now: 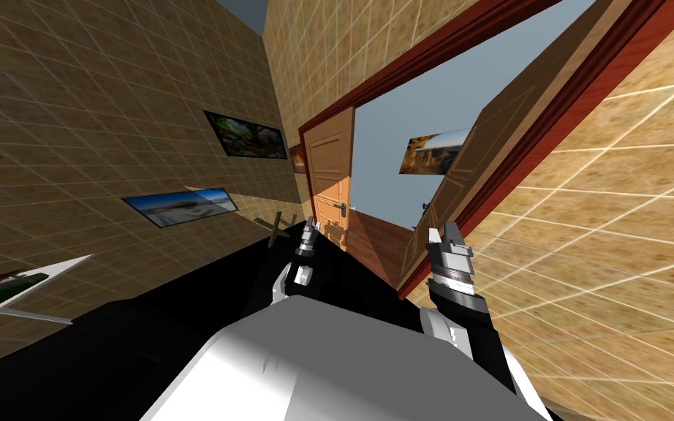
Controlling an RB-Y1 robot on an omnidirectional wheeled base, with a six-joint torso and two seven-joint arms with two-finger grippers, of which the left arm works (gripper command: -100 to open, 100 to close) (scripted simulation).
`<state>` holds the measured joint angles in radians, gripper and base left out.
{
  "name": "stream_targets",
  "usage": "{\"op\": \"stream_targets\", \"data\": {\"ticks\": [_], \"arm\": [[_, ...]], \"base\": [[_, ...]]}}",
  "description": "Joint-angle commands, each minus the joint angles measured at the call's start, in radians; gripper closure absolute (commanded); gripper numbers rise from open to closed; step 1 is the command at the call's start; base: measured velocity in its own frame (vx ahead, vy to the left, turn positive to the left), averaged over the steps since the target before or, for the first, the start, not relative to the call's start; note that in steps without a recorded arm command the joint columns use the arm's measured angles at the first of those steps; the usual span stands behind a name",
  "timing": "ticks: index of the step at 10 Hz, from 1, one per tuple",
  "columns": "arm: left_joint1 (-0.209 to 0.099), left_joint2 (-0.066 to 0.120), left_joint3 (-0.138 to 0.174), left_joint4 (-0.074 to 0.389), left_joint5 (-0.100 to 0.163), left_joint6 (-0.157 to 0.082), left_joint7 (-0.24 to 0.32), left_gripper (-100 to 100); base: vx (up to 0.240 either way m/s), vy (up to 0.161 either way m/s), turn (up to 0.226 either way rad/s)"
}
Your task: Push the door open
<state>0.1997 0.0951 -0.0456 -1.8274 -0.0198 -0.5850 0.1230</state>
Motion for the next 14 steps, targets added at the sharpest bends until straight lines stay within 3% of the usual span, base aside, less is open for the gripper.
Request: {"op": "stream_targets", "data": {"ticks": [1, 3, 4, 14], "arm": [[-0.022, 0.008, -0.005, 0.044, 0.006, 0.001, 0.004, -100], [-0.054, 0.015, -0.012, 0.097, 0.013, 0.006, 0.008, -100], [-0.054, 0.015, -0.012, 0.100, 0.013, 0.006, 0.008, -100], [-0.218, 0.050, -0.047, 0.382, 0.047, 0.032, 0.027, -100]], "base": [[0.085, 0.076, -0.098], [0.096, 0.077, -0.081], [0.057, 0.047, -0.032], [0.075, 0.082, -0.087]]}}
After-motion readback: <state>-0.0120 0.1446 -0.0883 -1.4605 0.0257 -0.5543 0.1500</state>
